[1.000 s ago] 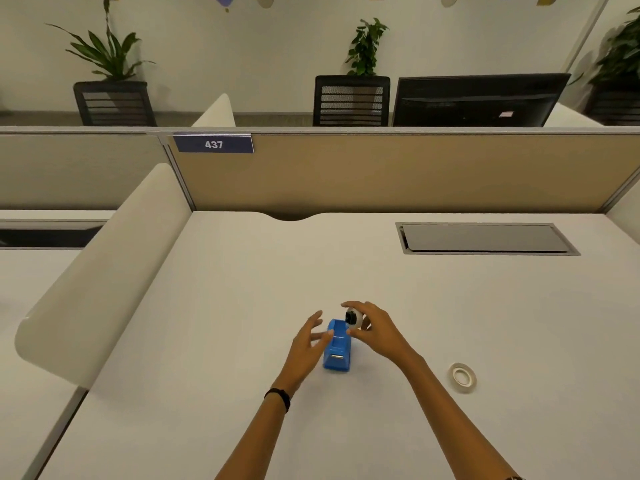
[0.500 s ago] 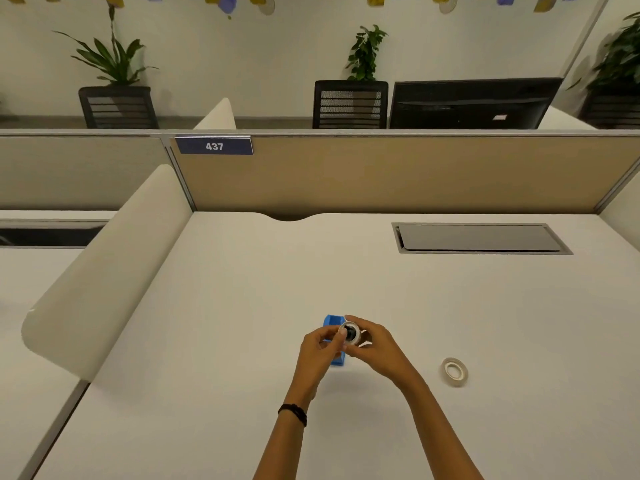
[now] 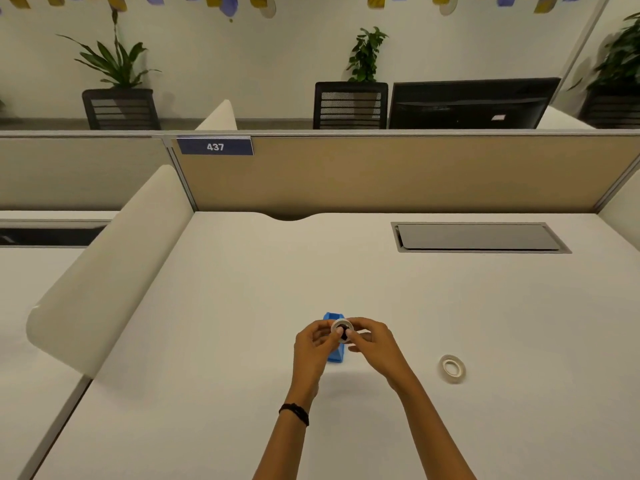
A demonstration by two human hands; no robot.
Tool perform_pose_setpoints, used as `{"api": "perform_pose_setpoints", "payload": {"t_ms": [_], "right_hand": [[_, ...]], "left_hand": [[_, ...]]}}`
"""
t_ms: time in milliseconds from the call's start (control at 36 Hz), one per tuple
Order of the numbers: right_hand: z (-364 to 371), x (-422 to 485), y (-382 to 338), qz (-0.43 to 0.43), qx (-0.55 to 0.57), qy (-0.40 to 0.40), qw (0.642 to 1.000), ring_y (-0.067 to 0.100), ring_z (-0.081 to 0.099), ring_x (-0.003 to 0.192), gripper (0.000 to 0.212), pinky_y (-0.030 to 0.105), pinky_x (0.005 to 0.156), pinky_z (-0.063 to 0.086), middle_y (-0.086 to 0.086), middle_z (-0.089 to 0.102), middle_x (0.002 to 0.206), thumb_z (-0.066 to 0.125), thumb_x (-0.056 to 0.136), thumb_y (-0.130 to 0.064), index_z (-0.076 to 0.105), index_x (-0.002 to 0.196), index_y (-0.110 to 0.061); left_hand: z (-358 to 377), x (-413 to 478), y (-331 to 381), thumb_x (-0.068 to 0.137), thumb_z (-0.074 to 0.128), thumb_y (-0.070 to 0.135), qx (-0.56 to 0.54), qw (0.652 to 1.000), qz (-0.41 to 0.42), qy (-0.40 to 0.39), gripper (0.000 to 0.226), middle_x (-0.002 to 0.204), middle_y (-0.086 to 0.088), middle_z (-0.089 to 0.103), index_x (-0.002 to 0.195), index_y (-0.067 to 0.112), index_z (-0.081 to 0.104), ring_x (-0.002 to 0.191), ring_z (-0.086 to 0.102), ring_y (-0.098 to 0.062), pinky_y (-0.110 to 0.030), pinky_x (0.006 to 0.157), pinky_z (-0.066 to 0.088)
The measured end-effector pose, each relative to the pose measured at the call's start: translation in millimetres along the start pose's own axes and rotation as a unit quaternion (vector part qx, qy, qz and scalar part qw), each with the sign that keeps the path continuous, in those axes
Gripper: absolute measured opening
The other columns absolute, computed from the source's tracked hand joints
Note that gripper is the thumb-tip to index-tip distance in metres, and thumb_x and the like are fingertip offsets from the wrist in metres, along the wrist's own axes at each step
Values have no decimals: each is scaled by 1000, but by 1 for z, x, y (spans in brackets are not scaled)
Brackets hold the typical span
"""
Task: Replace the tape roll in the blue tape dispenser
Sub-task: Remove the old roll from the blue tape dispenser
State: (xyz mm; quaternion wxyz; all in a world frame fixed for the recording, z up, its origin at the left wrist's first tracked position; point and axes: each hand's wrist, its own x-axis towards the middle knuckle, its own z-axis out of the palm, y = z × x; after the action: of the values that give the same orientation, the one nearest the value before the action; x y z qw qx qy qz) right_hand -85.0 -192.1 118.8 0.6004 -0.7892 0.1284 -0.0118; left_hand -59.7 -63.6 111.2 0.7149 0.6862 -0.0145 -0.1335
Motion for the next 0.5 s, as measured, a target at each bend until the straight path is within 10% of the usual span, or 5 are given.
{"api": "perform_pose_setpoints", "payload": {"t_ms": [500], "right_hand": [[-4, -5, -1, 27, -22, 62, 998, 22, 68, 80, 21, 35, 80, 58, 14, 71, 89, 69, 80, -19, 65, 95, -4]], "left_hand": [[8, -4, -7, 83, 66, 17, -11, 999, 4, 52, 18, 93, -9, 72, 99, 10, 68, 82, 71, -17, -18, 64, 57]]}}
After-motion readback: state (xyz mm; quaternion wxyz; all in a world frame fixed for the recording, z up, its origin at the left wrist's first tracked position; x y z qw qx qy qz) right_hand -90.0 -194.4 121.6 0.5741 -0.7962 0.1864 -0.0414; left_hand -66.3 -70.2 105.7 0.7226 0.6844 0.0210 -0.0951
